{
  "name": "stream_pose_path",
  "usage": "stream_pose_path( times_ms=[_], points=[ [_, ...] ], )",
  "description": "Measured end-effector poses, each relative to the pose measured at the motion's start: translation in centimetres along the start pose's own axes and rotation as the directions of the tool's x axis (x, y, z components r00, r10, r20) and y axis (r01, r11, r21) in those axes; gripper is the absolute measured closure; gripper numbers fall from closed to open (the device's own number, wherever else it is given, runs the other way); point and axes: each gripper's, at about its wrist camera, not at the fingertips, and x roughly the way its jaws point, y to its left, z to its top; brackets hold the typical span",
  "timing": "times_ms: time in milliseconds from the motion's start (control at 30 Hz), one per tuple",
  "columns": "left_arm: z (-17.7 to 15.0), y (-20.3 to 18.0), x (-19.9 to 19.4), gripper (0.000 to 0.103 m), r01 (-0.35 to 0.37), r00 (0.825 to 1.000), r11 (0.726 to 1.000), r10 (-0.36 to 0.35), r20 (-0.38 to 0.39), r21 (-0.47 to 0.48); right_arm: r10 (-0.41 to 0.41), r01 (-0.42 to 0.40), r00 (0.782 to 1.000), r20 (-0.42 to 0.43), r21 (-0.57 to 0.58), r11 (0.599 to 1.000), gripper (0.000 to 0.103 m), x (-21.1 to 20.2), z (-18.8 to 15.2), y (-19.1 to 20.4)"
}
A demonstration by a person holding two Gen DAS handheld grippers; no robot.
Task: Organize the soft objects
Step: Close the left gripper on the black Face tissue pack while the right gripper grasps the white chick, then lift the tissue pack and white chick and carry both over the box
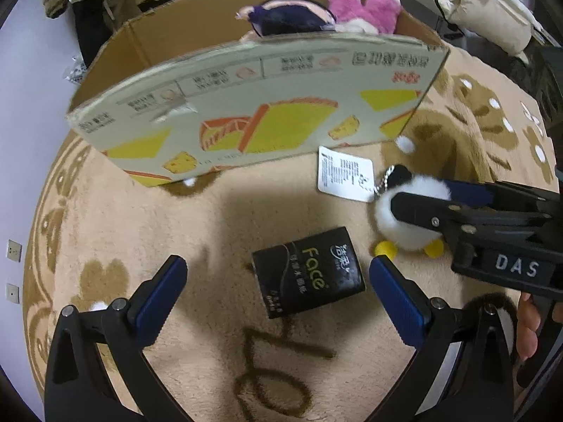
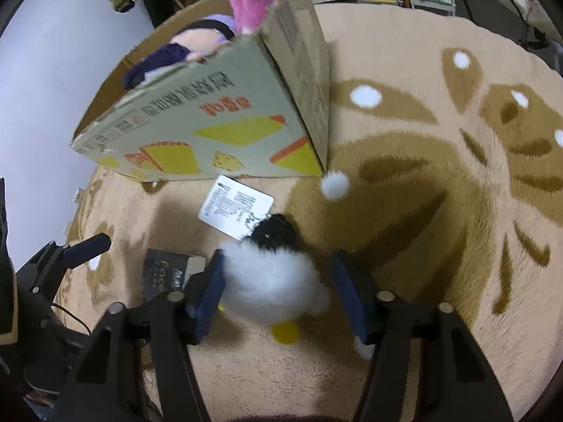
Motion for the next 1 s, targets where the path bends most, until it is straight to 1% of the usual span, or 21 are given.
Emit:
stream_pose_path(
  times_ms=[33,100,200,300,500,700,733,800,833,867,900,967,1000],
  points=[
    [0.0,-0.1,0.2,0.001,-0.004,1.0,1.0,0.004,-0.007,0.0,0.01,-0.01,1.0,-0.007,0.006,1.0,0.053,0.1,0.0,-0.1],
    [0.0,-0.3,0.6,0.001,-0.016,1.0,1.0,0.017,-0.016,0.008,0.031,-0.03,0.999,-0.02,0.013,0.999,0.054,0.4,-0.1,-0.2],
    [-0.1,-0.7,0.9,0.001,-0.034,0.999,0.999,0.034,-0.018,0.031,0.037,-0.037,0.999,-0.037,0.001,0.999,0.06,0.9,-0.2,0.1],
    [-0.2,-1.2,1.2,0.001,-0.051,0.999,0.998,0.052,-0.016,0.044,0.035,-0.035,0.998,-0.044,0.002,0.999,0.06,1.3,-0.3,0.2],
    [-0.4,-1.0,2.2,0.001,-0.045,0.998,0.999,0.046,-0.037,0.024,0.06,-0.059,0.997,-0.045,0.032,0.998,0.06,1.5,-0.2,-0.3],
    [-0.2,-1.1,3.1,0.002,-0.051,0.997,0.998,0.052,-0.055,0.026,0.055,-0.054,0.997,-0.048,0.021,0.998,0.06,1.5,-0.2,-0.6],
    [-0.2,-1.1,3.2,0.003,-0.049,0.997,0.998,0.05,-0.057,0.025,0.055,-0.054,0.997,-0.048,0.02,0.998,0.06,1.5,-0.1,-0.5],
    [-0.2,-1.3,3.5,0.014,-0.041,0.997,0.999,0.042,-0.07,0.021,0.052,-0.052,0.997,-0.048,0.017,0.999,0.061,1.5,-0.1,-0.5],
    [-0.1,-1.2,3.6,0.016,-0.036,0.996,0.999,0.037,-0.077,0.019,0.043,-0.042,0.998,-0.044,0.01,0.999,0.066,1.3,-0.1,-0.4],
    [-0.2,-1.2,3.6,0.019,-0.024,0.997,1.0,0.025,-0.079,0.014,0.031,-0.031,0.999,-0.039,0.004,1.0,0.066,1.3,-0.1,-0.2],
    [-0.2,-1.1,3.6,0.026,-0.009,0.997,1.0,0.01,-0.077,0.009,0.019,-0.02,0.999,-0.035,-0.006,1.0,0.066,1.3,-0.1,0.0],
    [-0.2,-0.8,3.3,0.034,0.023,0.997,1.0,-0.023,-0.069,-0.004,-0.001,0.0,1.0,-0.03,-0.027,1.0,0.066,1.3,-0.1,0.4],
    [-0.1,-0.7,3.3,0.035,0.025,0.998,1.0,-0.025,-0.065,-0.005,-0.006,0.005,1.0,-0.025,-0.038,0.999,0.067,1.2,-0.2,0.5]
  ],
)
